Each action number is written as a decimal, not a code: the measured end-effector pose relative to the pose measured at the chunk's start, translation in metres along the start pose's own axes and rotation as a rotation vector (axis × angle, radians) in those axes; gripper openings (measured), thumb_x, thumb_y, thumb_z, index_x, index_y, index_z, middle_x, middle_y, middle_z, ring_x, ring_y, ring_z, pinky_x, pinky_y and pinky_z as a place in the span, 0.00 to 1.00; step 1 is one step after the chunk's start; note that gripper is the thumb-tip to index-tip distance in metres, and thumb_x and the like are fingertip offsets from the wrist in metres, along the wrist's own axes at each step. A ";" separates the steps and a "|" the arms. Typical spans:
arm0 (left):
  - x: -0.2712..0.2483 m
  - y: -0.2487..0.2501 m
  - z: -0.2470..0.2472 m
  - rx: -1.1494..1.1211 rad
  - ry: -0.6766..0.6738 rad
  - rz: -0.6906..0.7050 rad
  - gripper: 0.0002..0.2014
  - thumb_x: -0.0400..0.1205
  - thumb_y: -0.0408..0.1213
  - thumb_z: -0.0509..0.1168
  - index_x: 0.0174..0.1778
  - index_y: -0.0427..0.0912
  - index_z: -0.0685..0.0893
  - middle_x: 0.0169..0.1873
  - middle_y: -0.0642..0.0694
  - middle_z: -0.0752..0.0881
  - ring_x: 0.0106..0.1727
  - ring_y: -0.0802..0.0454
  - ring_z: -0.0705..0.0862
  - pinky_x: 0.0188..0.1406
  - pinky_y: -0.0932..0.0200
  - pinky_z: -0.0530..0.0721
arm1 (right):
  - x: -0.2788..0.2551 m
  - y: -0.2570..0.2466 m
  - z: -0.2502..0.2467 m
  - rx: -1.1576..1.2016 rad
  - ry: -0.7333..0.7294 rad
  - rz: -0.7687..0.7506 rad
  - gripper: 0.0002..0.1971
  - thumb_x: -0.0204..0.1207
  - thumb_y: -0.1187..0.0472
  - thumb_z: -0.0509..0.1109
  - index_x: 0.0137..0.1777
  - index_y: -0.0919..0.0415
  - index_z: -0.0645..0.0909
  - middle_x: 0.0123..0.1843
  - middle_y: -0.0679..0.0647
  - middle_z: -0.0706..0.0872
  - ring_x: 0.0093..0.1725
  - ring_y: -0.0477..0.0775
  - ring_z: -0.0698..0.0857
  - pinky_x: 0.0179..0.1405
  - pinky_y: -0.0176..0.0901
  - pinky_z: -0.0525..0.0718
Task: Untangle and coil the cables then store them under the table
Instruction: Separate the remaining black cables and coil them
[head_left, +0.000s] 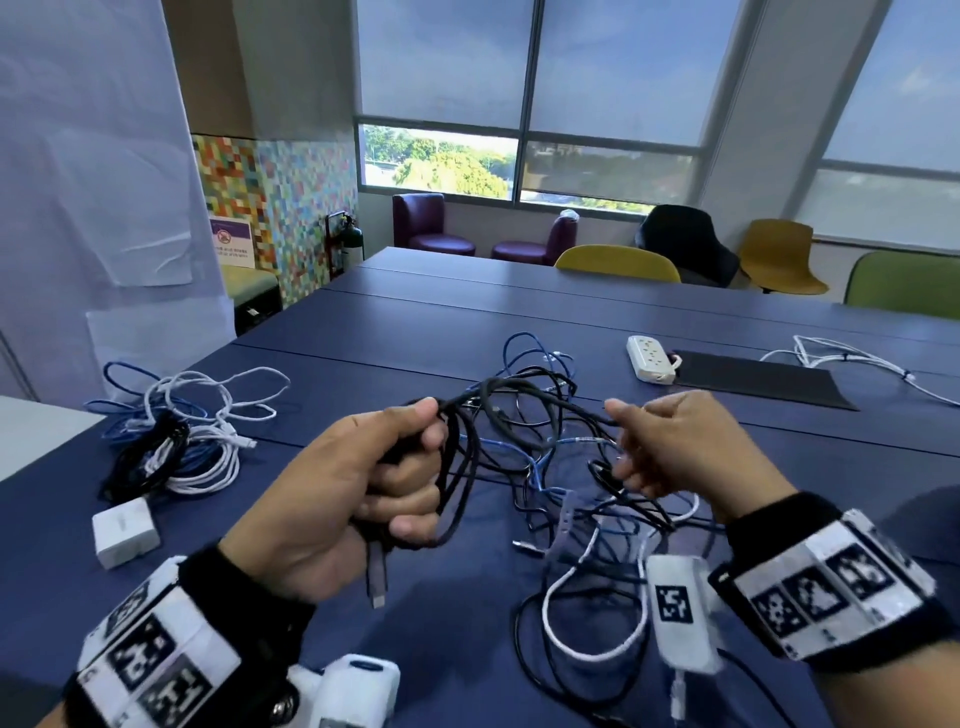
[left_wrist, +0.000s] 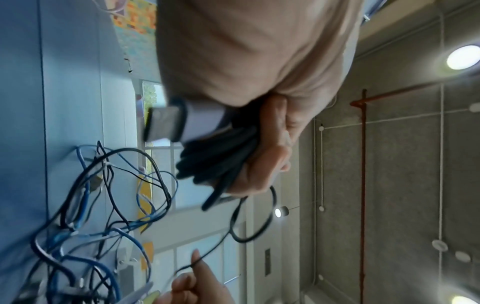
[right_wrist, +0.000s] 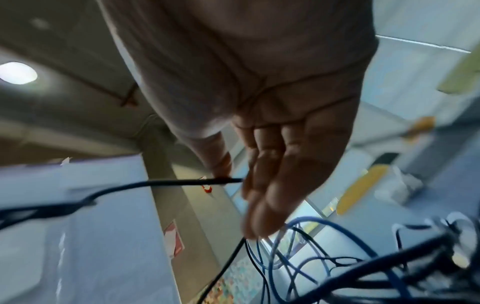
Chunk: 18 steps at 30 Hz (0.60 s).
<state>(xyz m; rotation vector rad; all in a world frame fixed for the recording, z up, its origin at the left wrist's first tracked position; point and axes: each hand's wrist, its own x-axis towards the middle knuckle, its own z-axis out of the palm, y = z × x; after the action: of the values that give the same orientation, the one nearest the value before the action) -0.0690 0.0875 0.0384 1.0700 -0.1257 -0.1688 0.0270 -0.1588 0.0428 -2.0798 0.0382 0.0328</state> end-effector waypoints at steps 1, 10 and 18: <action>0.000 0.001 0.002 -0.023 0.011 -0.003 0.14 0.81 0.43 0.61 0.30 0.42 0.79 0.19 0.54 0.53 0.17 0.59 0.49 0.17 0.67 0.61 | -0.004 0.000 0.003 -0.148 0.048 -0.083 0.24 0.80 0.48 0.70 0.35 0.71 0.82 0.25 0.60 0.88 0.22 0.53 0.83 0.27 0.43 0.83; 0.000 -0.005 0.012 -0.073 0.060 0.040 0.13 0.80 0.43 0.61 0.33 0.40 0.83 0.17 0.55 0.55 0.15 0.60 0.51 0.19 0.66 0.55 | -0.048 -0.022 0.034 -0.012 0.052 -0.763 0.14 0.80 0.60 0.71 0.64 0.48 0.84 0.55 0.40 0.87 0.59 0.40 0.83 0.57 0.28 0.78; 0.003 -0.022 0.014 0.143 0.232 0.213 0.16 0.59 0.48 0.79 0.31 0.42 0.83 0.17 0.53 0.62 0.18 0.56 0.56 0.18 0.65 0.62 | -0.051 -0.023 0.045 0.025 0.017 -0.767 0.04 0.72 0.62 0.80 0.39 0.52 0.90 0.33 0.44 0.84 0.33 0.43 0.80 0.34 0.26 0.72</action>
<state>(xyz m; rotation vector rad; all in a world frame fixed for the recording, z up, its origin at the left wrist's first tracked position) -0.0702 0.0640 0.0257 1.2024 -0.0418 0.1585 -0.0237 -0.1080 0.0427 -1.9466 -0.7391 -0.4479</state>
